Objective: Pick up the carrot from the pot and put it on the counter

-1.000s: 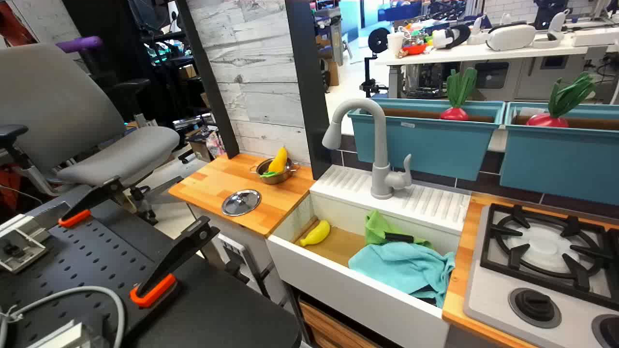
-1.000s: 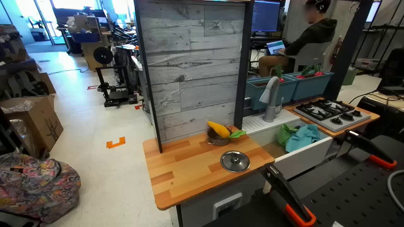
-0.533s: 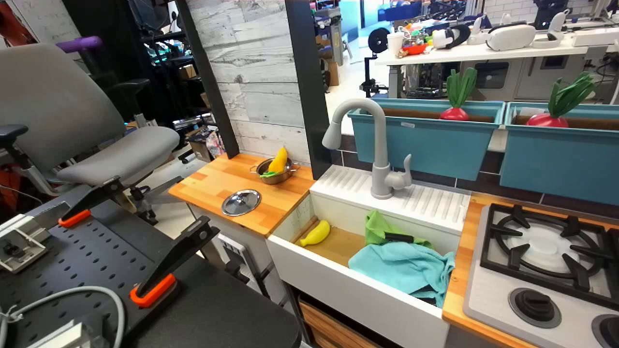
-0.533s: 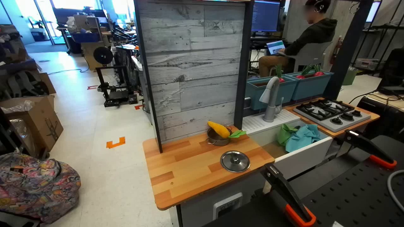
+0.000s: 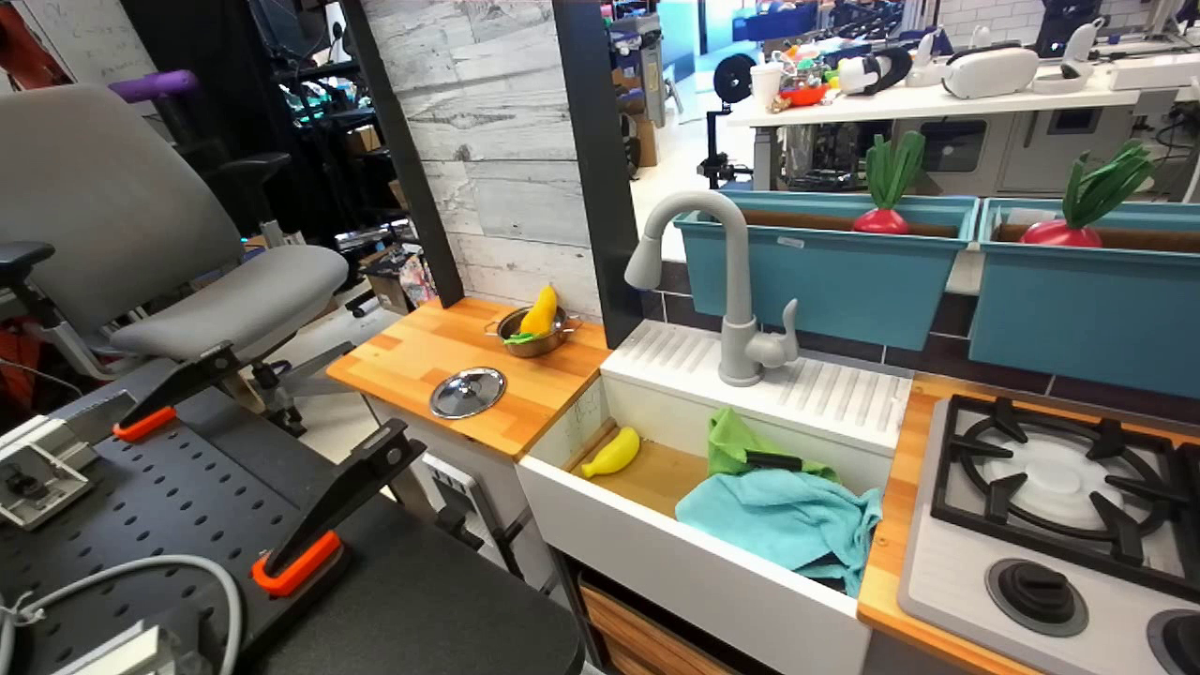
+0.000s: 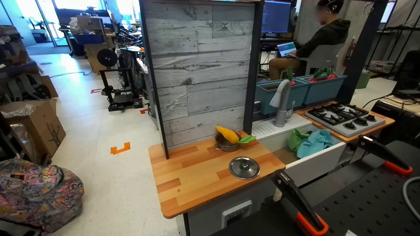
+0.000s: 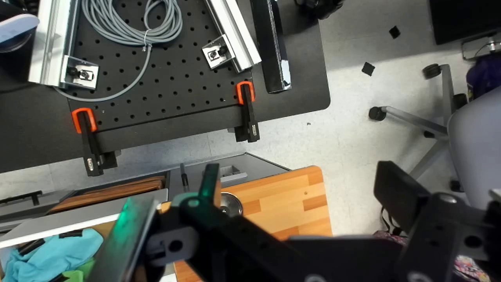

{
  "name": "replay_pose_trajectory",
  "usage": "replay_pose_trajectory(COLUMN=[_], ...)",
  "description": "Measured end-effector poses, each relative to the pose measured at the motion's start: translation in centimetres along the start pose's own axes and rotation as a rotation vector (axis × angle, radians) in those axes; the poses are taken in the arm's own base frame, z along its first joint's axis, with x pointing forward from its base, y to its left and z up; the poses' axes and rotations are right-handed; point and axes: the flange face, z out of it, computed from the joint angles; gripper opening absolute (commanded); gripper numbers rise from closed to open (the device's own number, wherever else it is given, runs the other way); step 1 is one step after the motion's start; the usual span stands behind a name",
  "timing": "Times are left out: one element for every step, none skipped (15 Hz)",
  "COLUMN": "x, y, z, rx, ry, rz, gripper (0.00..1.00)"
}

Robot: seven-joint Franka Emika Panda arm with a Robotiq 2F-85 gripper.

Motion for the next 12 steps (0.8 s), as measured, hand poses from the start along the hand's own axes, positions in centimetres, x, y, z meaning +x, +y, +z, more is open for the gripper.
replay_pose_trajectory(x=[0.0,0.0,0.0,0.0,0.0,0.0,0.0,0.0,0.0,0.0,0.08,0.29], y=[0.0,0.0,0.0,0.0,0.0,0.0,0.0,0.0,0.0,0.0,0.1,0.35], z=[0.0,0.0,0.0,0.0,0.0,0.0,0.0,0.0,0.0,0.02,0.05,0.18], rx=[0.0,0.0,0.0,0.0,0.0,0.0,0.0,0.0,0.0,0.0,-0.005,-0.009], ry=[0.0,0.0,0.0,0.0,0.0,0.0,0.0,0.0,0.0,0.0,0.007,0.021], rz=[0.0,0.0,0.0,0.0,0.0,0.0,0.0,0.0,0.0,0.0,0.002,0.006], gripper=[1.0,1.0,1.0,1.0,1.0,1.0,1.0,1.0,1.0,1.0,1.0,1.0])
